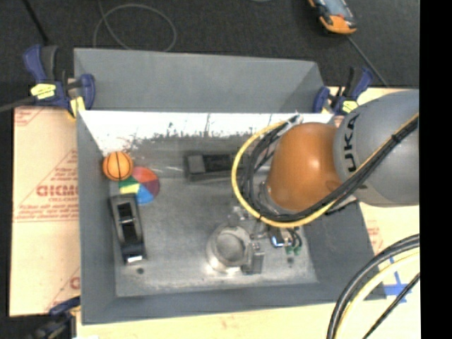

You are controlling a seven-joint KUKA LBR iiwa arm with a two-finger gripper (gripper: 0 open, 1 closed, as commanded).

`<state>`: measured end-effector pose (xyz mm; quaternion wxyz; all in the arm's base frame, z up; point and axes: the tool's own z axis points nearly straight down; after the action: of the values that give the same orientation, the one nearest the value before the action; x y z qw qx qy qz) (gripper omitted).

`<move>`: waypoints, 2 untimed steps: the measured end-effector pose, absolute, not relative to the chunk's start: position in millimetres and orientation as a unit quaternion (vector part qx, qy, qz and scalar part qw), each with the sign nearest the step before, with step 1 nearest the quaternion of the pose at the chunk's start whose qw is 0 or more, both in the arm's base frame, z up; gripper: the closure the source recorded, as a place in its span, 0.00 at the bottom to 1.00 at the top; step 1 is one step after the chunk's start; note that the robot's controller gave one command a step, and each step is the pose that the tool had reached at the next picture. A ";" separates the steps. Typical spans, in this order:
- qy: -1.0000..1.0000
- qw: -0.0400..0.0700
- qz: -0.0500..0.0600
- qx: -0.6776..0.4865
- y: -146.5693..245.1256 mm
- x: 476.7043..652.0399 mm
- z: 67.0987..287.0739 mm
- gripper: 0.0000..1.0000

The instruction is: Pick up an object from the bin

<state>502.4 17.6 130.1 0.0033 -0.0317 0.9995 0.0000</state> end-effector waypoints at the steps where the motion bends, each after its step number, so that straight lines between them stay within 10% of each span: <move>1: 0.999 0.002 -0.001 -0.040 5.3 501.1 119.9 0.00; 2: 0.997 0.000 -0.001 -0.078 11.9 522.8 119.2 0.00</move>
Offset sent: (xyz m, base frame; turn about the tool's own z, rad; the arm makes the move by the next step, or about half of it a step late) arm 0.0444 0.0161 -0.0066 0.0312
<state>522.8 11.9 119.2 0.0001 -0.0778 0.9970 -0.0009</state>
